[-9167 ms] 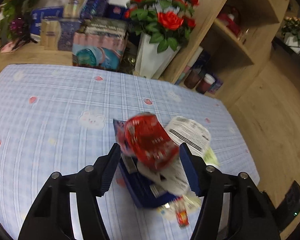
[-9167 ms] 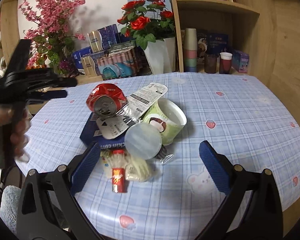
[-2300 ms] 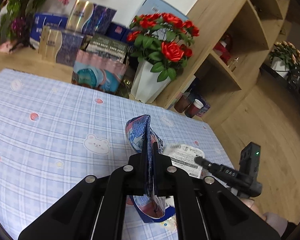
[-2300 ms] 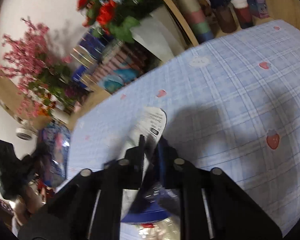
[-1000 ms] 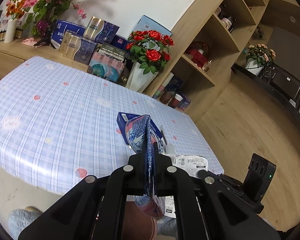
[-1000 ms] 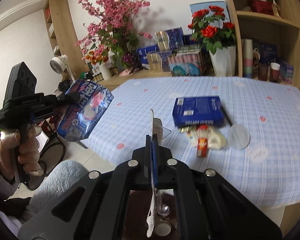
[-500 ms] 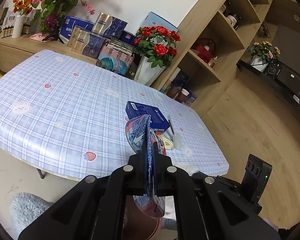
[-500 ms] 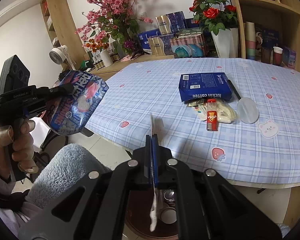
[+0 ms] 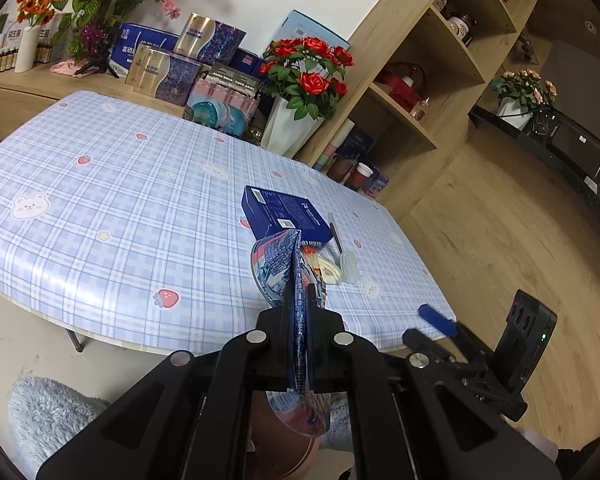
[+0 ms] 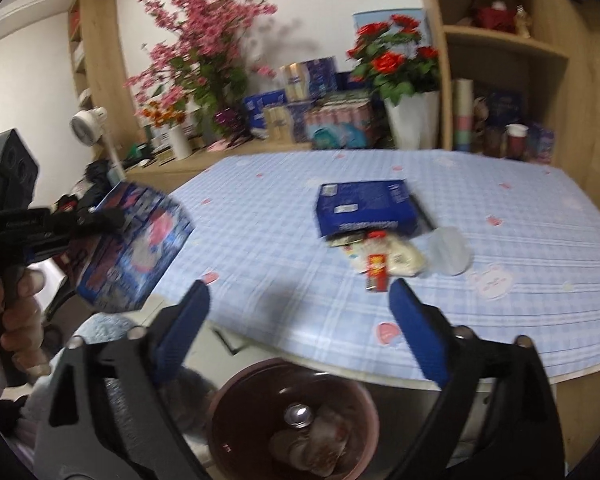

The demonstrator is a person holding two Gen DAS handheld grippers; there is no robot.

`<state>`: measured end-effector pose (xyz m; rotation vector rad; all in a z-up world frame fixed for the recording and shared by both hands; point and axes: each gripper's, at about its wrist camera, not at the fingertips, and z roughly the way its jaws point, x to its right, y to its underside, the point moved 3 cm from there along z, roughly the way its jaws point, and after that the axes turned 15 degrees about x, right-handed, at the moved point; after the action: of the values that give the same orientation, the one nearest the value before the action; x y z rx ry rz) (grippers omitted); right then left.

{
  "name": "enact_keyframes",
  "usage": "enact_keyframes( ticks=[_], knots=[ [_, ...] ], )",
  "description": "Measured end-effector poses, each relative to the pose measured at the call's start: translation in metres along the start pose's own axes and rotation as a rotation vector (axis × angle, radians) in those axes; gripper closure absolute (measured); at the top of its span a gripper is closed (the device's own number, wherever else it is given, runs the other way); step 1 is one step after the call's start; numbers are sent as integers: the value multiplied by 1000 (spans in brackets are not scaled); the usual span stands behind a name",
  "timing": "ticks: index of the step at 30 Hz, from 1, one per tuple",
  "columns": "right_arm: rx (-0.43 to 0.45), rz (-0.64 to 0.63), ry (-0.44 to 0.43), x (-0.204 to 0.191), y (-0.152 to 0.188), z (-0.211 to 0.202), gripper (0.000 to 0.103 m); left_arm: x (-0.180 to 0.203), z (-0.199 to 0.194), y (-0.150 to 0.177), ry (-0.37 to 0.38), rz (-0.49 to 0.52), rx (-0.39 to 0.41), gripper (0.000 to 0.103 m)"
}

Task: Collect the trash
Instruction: 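Lower the blue packet over the bin and open the left tool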

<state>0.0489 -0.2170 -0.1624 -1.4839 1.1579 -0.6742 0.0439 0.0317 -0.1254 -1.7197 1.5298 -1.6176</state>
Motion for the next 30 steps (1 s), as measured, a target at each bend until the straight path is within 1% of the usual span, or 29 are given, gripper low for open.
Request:
enact_keyframes(
  ticks=[4, 8, 20, 24, 25, 26, 27, 28, 29, 30],
  knots=[
    [45, 13, 72, 13, -3, -6, 6, 1, 4, 8, 1, 4, -20, 98],
    [75, 18, 110, 24, -5, -11, 6, 5, 8, 16, 4, 14, -42, 98],
    [70, 46, 152, 41, 0, -14, 6, 20, 27, 50, 35, 50, -148, 98],
    [67, 52, 160, 44, 1, -14, 6, 22, 32, 58, 54, 47, -180, 98],
    [66, 52, 161, 45, 2, -14, 6, 22, 33, 58, 59, 42, -186, 93],
    [63, 53, 162, 45, 3, -14, 6, 22, 34, 59, 67, 36, -190, 85],
    [61, 55, 163, 46, 3, -14, 6, 22, 34, 59, 71, 31, -191, 79],
    [60, 58, 163, 47, 4, -14, 6, 22, 34, 59, 73, 30, -190, 68],
    [61, 63, 162, 47, 4, -14, 6, 22, 34, 59, 78, 30, -187, 61],
    [64, 67, 163, 48, 4, -15, 6, 23, 33, 59, 78, 32, -186, 59]
  ],
)
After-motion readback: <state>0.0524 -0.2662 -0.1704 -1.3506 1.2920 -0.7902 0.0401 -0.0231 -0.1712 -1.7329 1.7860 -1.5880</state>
